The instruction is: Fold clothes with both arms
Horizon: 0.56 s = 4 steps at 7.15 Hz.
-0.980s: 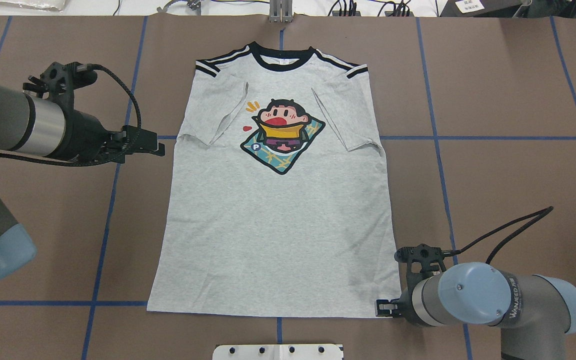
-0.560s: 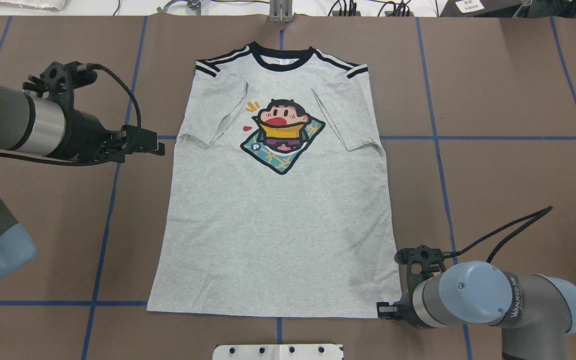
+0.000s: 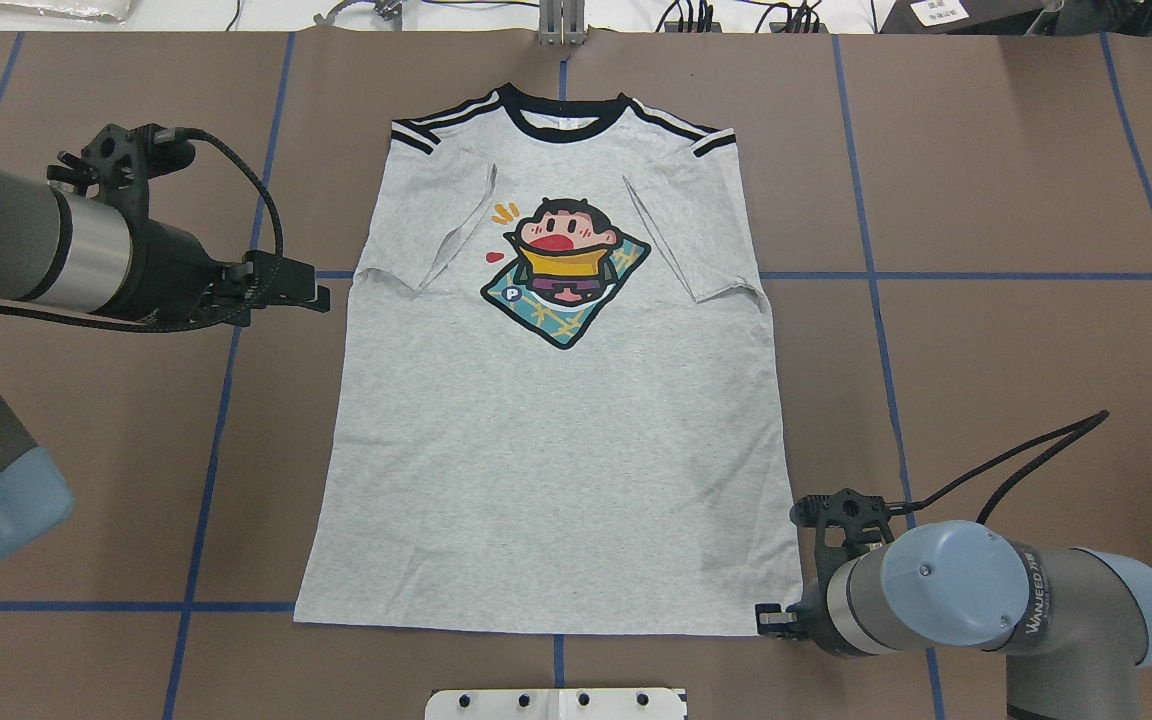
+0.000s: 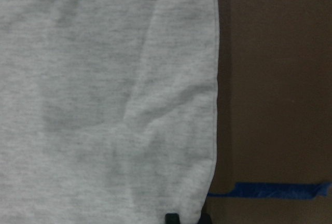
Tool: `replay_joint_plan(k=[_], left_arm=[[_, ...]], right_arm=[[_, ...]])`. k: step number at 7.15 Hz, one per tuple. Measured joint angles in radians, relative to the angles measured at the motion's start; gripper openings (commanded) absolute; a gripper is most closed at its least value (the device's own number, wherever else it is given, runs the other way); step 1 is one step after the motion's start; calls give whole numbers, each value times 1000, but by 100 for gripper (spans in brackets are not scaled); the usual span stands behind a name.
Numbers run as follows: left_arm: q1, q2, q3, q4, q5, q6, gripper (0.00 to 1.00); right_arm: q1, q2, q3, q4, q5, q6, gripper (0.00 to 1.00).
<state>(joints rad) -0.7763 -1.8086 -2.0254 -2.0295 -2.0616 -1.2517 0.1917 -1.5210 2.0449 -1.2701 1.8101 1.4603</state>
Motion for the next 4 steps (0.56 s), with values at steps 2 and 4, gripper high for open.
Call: replay_joint_plan(k=[2, 4], left_arm=[[0, 1, 0, 0, 0, 0, 100], [1, 7, -4, 0, 0, -1, 100]], right_arm=[[2, -5, 21, 0, -1, 0, 0], [1, -3, 41, 2, -7, 23, 0]])
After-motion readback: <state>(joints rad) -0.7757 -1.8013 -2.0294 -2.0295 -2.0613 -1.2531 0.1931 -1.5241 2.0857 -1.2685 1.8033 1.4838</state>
